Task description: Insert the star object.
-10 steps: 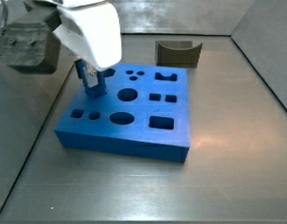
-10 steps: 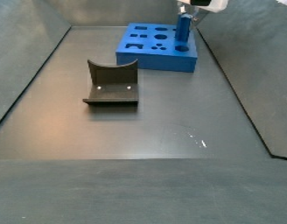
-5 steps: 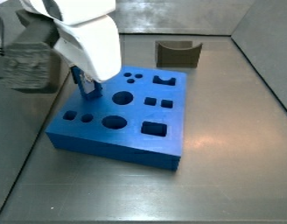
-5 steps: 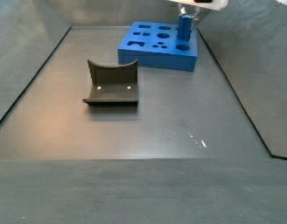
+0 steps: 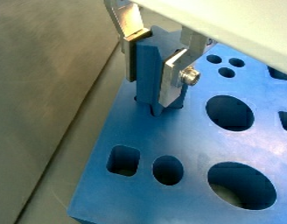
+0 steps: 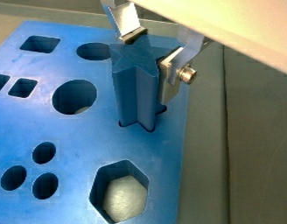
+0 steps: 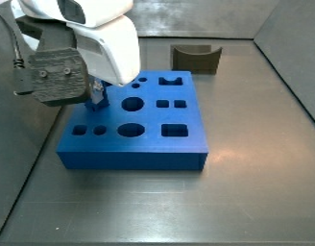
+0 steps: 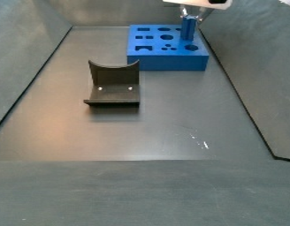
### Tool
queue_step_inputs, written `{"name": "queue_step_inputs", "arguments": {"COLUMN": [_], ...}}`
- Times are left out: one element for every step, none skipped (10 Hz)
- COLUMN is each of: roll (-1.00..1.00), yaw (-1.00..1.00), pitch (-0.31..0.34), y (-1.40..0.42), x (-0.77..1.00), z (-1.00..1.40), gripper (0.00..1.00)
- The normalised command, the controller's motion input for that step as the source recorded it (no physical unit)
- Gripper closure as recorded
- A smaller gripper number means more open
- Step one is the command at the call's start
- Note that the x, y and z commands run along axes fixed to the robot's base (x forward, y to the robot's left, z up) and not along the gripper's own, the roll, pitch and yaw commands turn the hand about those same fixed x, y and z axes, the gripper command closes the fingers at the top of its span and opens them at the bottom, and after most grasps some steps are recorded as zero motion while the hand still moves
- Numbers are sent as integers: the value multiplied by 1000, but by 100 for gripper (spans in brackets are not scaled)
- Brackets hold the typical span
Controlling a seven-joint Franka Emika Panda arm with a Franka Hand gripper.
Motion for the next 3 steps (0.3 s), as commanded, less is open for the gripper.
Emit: {"name": "queue_step_inputs", "arguments": {"roll": [-56,-171,10], "yaw": [0,0,0], "pitch": [-107,-116,0], "y": [-3,37,0], "x": [0,0,0], "z": [-937,-483,0], "gripper": [100,100,100]}}
